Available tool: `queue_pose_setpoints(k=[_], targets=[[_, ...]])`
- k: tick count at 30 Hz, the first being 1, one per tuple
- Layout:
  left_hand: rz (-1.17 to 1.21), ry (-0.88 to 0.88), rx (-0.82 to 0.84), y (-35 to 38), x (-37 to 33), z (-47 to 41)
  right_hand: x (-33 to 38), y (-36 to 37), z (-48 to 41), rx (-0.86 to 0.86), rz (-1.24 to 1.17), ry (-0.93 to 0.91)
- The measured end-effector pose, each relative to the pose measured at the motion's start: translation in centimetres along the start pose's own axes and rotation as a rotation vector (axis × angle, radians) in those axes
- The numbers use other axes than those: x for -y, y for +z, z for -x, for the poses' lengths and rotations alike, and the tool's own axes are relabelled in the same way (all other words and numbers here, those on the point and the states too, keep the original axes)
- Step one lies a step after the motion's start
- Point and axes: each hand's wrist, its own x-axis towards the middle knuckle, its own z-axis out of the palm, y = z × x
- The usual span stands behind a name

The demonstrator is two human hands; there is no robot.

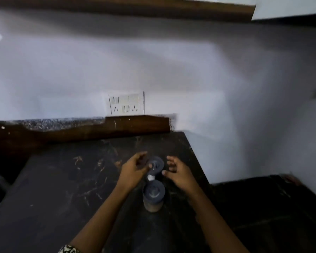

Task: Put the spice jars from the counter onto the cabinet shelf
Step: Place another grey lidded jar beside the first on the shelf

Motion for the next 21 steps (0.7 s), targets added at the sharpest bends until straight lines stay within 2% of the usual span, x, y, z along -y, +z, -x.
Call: queue_pose_setpoints(k=[4, 7, 9, 14, 21], targets=[[-0.005, -0.238, 0.255, 2.6, 6.3, 2.2, -5.7, 2.9, 0.8, 0.15, 0.066, 0.185], [0.03, -0.238, 0.355, 3.9, 8.3, 3.3, -8.4, 4.6, 0.9, 0.213, 0.024, 0.208], [0.054, -0.25, 0.36, 4.9, 8.8, 3.6, -8.9, 5.5, 0.9, 0.22, 0.005, 0.225], [0.104, -0.335, 0.253, 6.5, 9.3, 3.8, -8.9, 6.3, 0.1, 0.188, -0.013, 0.242], [0.113, -0.252, 0.224, 4.2, 7.8, 4.6, -6.9, 4.6, 1.0, 0.202, 0.0, 0.193]])
